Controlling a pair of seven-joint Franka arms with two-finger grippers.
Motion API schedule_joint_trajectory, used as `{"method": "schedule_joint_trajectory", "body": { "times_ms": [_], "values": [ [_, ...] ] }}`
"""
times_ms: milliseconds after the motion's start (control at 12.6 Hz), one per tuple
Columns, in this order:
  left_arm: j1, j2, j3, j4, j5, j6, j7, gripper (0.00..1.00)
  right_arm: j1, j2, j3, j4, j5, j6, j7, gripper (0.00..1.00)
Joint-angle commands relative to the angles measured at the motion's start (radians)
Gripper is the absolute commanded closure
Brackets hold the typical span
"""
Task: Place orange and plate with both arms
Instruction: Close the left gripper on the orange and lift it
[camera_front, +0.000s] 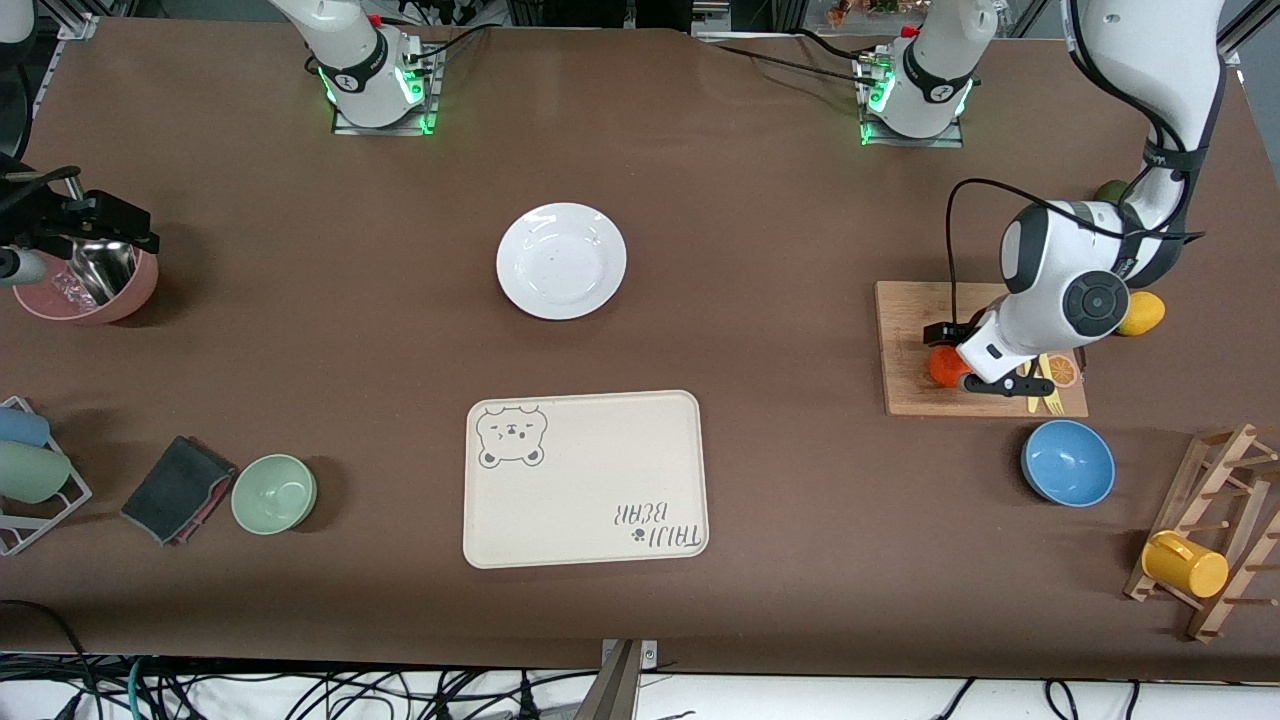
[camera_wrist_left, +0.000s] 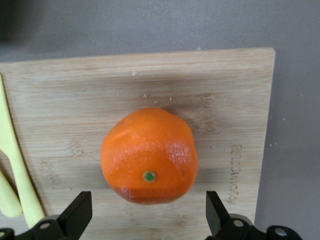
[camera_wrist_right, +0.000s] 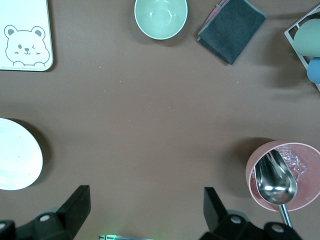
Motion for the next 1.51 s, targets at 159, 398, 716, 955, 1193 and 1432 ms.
{"method": "schedule_joint_trajectory", "body": {
  "times_ms": [159,398,716,955,1193,1432],
  "values": [
    [0.002,0.084,-0.003,0.067,0.019,0.016,-0.016,0.0,-0.004,-0.007,0.003,0.006,0.001,-0.015,0.008,0.0],
    [-0.001,0.103,-0.003,0.088,0.02,0.016,-0.016,0.0,-0.003,-0.007,0.007,0.008,0.001,-0.014,0.008,0.0],
    [0.001,0.123,-0.003,0.105,0.022,0.013,-0.016,0.12,-0.004,-0.007,0.007,0.006,0.001,-0.014,0.008,0.0],
    [-0.002,0.121,-0.001,0.105,0.02,0.006,-0.016,0.58,-0.003,-0.007,0.007,0.008,0.001,-0.014,0.008,0.0],
    [-0.017,0.109,-0.006,0.145,0.022,-0.052,-0.077,0.81,-0.004,-0.007,0.007,0.008,0.001,-0.014,0.008,0.0],
    [-0.122,0.121,-0.033,0.284,0.005,-0.21,-0.278,0.83,-0.003,-0.007,0.007,0.008,0.001,-0.014,0.008,0.0]
  ]
}}
